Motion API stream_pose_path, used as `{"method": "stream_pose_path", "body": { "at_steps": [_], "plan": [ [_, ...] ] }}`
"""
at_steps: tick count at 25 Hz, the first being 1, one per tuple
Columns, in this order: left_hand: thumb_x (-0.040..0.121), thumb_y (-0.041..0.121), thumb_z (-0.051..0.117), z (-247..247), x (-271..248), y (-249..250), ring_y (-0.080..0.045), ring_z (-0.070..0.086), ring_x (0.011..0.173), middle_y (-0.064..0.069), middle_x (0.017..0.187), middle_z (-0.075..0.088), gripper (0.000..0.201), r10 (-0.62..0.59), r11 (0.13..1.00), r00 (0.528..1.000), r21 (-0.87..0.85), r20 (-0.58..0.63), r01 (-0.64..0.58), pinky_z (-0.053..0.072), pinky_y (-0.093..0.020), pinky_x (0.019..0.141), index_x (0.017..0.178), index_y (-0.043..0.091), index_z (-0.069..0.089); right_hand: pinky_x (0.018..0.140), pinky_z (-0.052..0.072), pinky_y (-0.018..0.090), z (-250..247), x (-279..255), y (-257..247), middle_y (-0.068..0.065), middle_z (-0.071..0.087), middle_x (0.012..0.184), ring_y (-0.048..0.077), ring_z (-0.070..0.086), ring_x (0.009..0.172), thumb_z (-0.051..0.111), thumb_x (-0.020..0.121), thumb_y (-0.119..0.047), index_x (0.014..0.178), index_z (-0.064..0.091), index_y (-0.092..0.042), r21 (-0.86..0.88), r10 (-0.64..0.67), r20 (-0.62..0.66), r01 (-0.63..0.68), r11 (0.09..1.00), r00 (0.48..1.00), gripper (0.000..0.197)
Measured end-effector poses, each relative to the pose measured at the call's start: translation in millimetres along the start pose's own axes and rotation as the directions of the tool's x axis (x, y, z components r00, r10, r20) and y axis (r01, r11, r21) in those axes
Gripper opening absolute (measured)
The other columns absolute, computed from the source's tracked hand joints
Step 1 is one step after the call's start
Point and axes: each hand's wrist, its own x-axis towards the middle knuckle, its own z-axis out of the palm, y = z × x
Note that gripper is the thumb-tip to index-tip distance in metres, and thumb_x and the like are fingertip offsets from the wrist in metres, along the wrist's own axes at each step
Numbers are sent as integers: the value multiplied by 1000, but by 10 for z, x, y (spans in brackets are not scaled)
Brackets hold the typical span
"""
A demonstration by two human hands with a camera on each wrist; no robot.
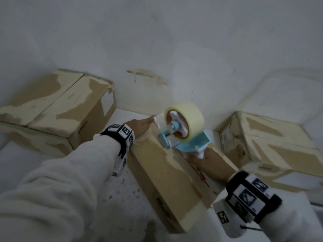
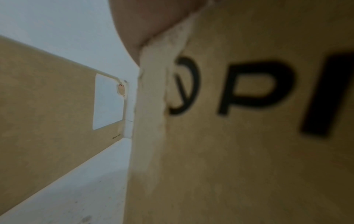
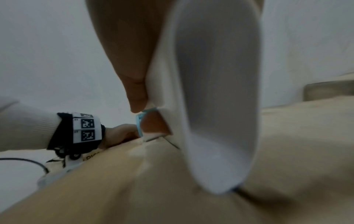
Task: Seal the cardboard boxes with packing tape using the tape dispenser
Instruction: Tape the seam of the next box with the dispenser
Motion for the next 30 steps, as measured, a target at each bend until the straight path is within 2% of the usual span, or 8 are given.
{"method": "stream_pose_path", "body": {
  "at_steps": [3, 5, 9, 12, 15, 19, 22, 30],
  "plan": [
    [97, 40, 22, 8, 2, 2, -33, 38, 133, -14, 154, 27, 47, -29, 1000, 999, -10, 41, 29, 30, -39, 110, 139, 59, 14, 53, 52, 28, -53, -359, 352, -6, 67, 66, 10, 60, 52, 61, 86, -38, 92, 66, -21, 44, 22, -23, -21, 999, 999, 18],
    [96, 37, 22, 14, 13, -6, -33, 43, 128, -16, 151, 31, 50, -21, 999, 999, 44, 40, 19, 34, -39, 107, 138, 61, 11, 55, 50, 32, -59, -540, 513, -11, 65, 54, 13, 57, 48, 62, 87, -31, 88, 68, -21, 85, 60, -26, -57, 995, 998, 11],
    [97, 38, 25, -22, -17, 44, -31, 50, 117, -17, 147, 38, 53, 6, 959, 997, 281, 72, -26, 39, -39, 99, 144, 52, 4, 52, 48, 37, -16, -621, 669, -13, 63, 49, 16, 54, 42, 65, 85, -25, 83, 69, -22, 179, 99, -55, -88, 980, 994, 5],
    [94, 42, 35, 17, -172, 192, -25, 16, 145, -6, 160, 6, 66, 55, 913, 998, 407, -22, -41, 16, -46, 116, 149, 36, -2, 49, 47, 36, 62, -600, 759, -7, 63, 50, 17, 54, 42, 67, 83, -23, 81, 70, -18, 202, 94, -120, -68, 977, 988, 7],
    [84, 54, 44, 185, -622, 468, -20, -1, 148, -5, 160, -4, 89, 115, 963, 981, 260, -157, -71, 5, -41, 118, 151, 19, -3, 46, 45, 32, 107, -584, 788, 3, 62, 53, 17, 52, 41, 66, 83, -26, 82, 69, -10, 199, 80, -159, -47, 979, 984, 17],
    [69, 72, 58, 797, -1331, 747, -25, -13, 146, -6, 159, -13, 119, 72, 971, 995, 234, -68, -55, -3, -44, 119, 150, 15, -8, 42, 45, 27, 165, -375, 637, 16, 66, 73, 16, 52, 43, 62, 85, -27, 88, 65, -2, 165, 37, -146, -13, 986, 989, 26],
    [52, 84, 59, 1142, -1305, 744, -28, -18, 145, -11, 157, -20, 143, 24, 951, 999, 308, -42, -10, -9, -48, 116, 147, 9, -19, 43, 46, 25, 182, -121, 433, 19, 68, 83, 18, 57, 45, 60, 85, -28, 91, 66, -5, 101, 0, -128, 13, 995, 992, 25],
    [65, 78, 53, 1290, -1191, 774, -27, -8, 147, -12, 159, -7, 126, -25, 922, 975, 373, -221, 108, 0, -48, 118, 149, 7, -8, 39, 41, 19, 38, -300, 489, 4, 56, 55, 10, 52, 32, 61, 83, -29, 62, 56, -16, 57, -15, -59, 18, 998, 998, 25]
  ]
}}
